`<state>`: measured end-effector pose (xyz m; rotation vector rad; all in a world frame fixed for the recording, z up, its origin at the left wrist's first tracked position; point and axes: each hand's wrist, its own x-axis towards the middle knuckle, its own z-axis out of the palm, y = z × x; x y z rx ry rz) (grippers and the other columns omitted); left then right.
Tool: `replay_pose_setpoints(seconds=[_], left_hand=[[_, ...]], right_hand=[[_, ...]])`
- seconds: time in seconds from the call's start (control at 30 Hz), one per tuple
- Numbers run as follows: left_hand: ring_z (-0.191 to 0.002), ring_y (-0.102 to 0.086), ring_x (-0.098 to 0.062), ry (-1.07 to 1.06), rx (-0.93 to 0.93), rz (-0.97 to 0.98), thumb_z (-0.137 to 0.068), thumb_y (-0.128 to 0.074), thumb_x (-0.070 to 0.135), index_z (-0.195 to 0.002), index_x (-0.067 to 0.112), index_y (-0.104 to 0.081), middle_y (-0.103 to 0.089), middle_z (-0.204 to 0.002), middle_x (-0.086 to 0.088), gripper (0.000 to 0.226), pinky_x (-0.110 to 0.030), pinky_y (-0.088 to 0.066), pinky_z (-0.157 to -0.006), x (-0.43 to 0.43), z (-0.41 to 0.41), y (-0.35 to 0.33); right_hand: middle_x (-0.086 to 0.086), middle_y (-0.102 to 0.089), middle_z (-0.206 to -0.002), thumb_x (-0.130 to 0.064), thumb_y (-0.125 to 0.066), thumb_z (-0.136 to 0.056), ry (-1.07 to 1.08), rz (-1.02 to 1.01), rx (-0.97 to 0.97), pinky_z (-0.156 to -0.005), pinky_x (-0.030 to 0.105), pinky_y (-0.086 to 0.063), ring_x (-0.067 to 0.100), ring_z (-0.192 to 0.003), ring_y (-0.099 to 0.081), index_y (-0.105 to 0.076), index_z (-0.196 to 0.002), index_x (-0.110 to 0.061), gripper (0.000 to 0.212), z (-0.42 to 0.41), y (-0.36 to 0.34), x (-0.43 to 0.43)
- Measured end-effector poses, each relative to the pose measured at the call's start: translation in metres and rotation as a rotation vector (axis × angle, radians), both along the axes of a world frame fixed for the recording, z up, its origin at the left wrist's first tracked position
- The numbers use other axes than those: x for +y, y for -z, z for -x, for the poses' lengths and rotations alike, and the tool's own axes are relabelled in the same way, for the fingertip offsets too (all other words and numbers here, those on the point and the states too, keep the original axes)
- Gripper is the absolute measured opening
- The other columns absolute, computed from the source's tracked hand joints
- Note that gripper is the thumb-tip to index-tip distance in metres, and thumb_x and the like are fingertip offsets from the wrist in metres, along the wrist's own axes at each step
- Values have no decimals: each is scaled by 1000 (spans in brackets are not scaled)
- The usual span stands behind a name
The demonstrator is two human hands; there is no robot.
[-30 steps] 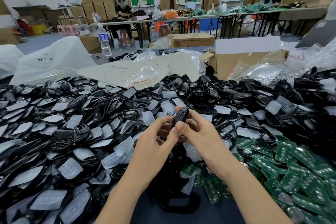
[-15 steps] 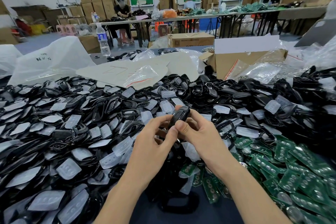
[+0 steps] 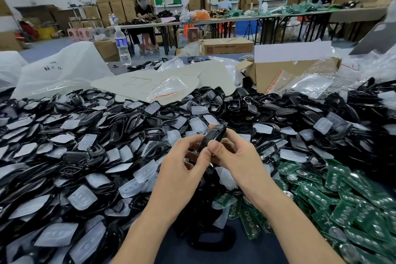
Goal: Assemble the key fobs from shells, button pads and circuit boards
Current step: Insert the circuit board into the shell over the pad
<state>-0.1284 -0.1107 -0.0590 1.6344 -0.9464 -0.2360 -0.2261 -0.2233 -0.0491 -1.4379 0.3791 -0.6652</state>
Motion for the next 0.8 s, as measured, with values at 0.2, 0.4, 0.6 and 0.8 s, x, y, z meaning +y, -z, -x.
replay_pose_setpoints(seconds=[0.2, 0.4, 0.6, 0.8], left_hand=[[-93, -67, -3, -11, -42, 1, -94, -63, 41, -116, 38, -64, -68, -102, 19, 22, -12, -49, -72, 0, 0, 1], [-94, -68, -3, 16, -21, 28, -87, -56, 56, -117, 37, -64, -69, -101, 17, 36, -12, -49, -72, 2, 1, -1], [-99, -66, -2, 37, -57, 14, -91, -53, 54, -119, 41, -61, -67, -109, 15, 32, -13, -50, -76, 2, 2, -2], [-100, -64, -5, 77, -106, -2, -99, -58, 39, -126, 36, -61, -61, -114, 18, 28, -14, -50, -77, -1, 0, 4]], right_hand=[[21, -70, -105, -44, -71, -79, 14, 11, 10, -95, 46, -58, 33, -103, -71, -72, -106, -25, 33, 0, 0, 0], [23, -70, -108, -45, -73, -78, 27, 10, -14, -98, 53, -54, 36, -105, -69, -72, -109, -26, 37, -2, 2, 1], [19, -71, -106, -40, -74, -80, 2, -41, -37, -95, 43, -58, 29, -103, -72, -70, -116, -24, 40, -1, 2, 0], [11, -72, -100, -42, -78, -77, 6, -173, -83, -90, 35, -60, 25, -104, -73, -73, -109, -29, 35, -3, 2, -1]])
